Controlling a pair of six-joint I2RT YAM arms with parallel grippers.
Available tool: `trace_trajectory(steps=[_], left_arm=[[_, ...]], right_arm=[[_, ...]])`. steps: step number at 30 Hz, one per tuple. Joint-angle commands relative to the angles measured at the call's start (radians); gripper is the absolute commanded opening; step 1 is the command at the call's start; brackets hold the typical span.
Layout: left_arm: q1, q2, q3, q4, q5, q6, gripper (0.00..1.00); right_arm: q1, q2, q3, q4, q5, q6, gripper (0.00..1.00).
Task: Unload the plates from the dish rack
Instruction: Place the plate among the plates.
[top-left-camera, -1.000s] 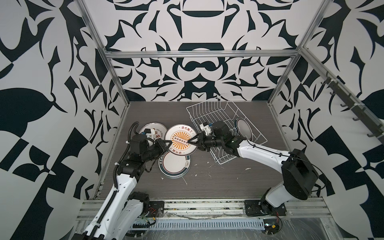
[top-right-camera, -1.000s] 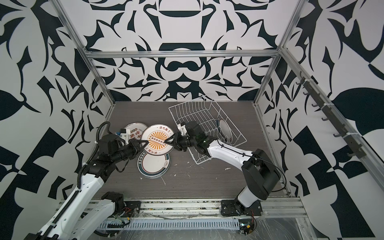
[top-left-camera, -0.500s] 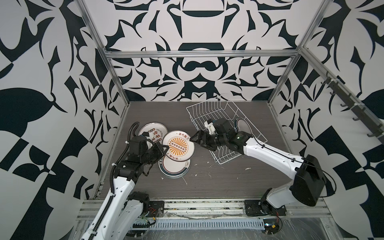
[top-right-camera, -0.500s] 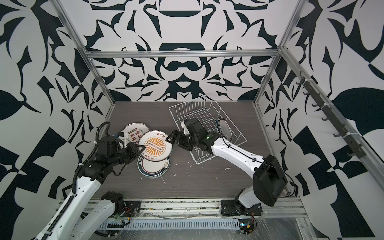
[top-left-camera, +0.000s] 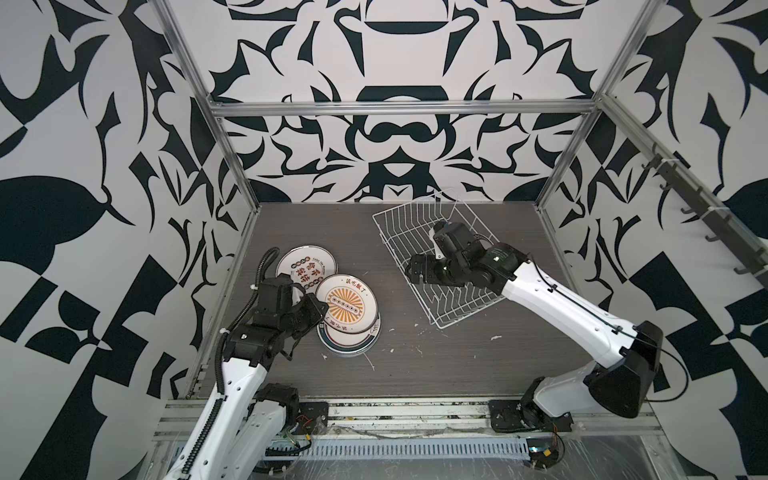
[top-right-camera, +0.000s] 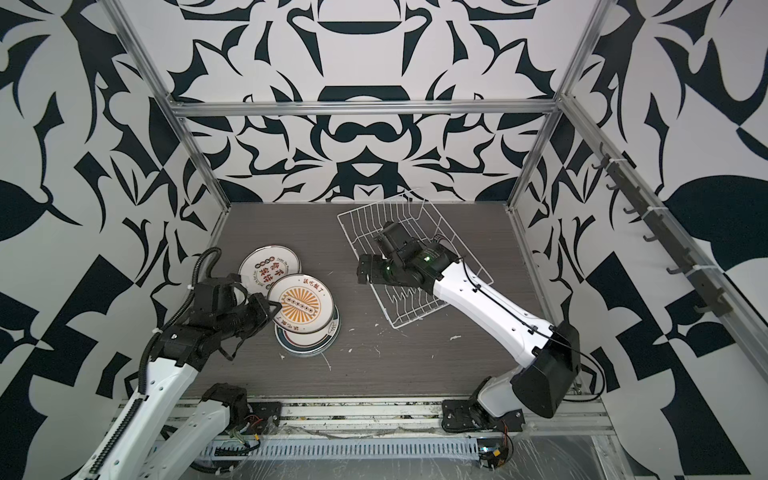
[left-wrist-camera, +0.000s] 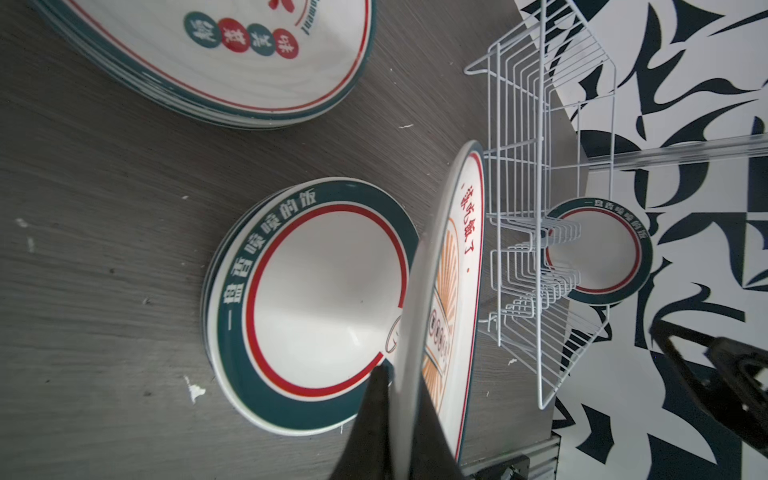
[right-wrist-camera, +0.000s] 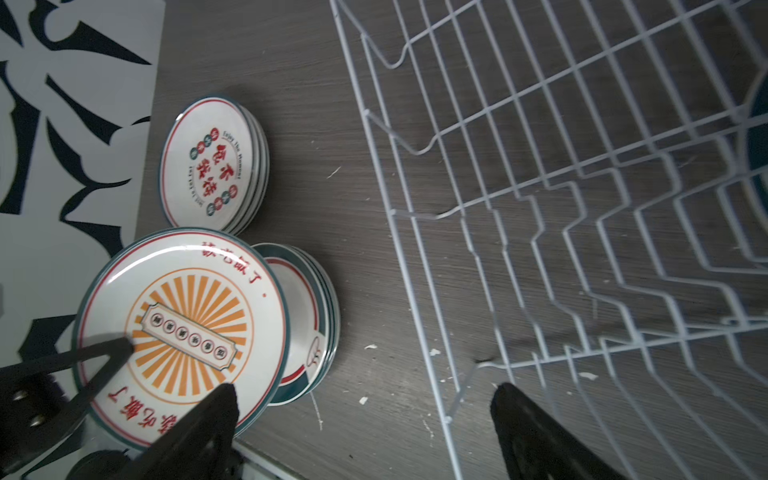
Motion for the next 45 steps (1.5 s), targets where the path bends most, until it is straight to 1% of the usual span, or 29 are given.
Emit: trace_trajectory(steps=[1,5,9,13,19,27,34,37,40,45], left_arm=[[0.0,-0.017,0.033,-0.048,-0.041,0.013,0.0],[0.0,-0.01,0.015,-0.06,-0.066,0.004,0.0],[0.0,0.029,-0.003,-0.077,-0.074,0.0,0.0],[0.0,0.048,-0.016,-0.064,-0.073,-0.001,0.0],[0.0,0.059,-0.029,-0.058,-0.08,-0.004,0.0],[0.0,0.116,-0.04,-0.045,-0.07,-0.013,0.0],[0.0,0.127,-0.046,-0.042,-0.071,-0.02,0.0],[0.0,0.128,-0.046,-0.049,-0.072,-0.021,0.03],[0.0,0.134,-0.051,-0.059,-0.075,-0.017,0.09],[0.0,0.131,-0.056,-0.088,-0.096,-0.013,0.17]], right_arm=[[0.001,-0.029,0.048,-0.12,0.132,-0.069,0.99],[0.001,-0.032,0.067,-0.153,0.168,-0.082,0.99],[0.001,-0.045,0.067,-0.18,0.247,-0.08,0.99],[0.001,-0.078,0.045,-0.156,0.256,-0.08,0.99],[0.001,-0.061,0.065,-0.208,0.313,-0.081,0.99],[0.001,-0.062,0.062,-0.212,0.32,-0.086,0.99],[0.001,-0.058,0.048,-0.196,0.307,-0.093,0.99],[0.001,-0.048,0.05,-0.19,0.3,-0.097,0.99],[0.001,-0.043,0.045,-0.18,0.288,-0.102,0.99],[0.001,-0.038,0.038,-0.173,0.277,-0.104,0.99]])
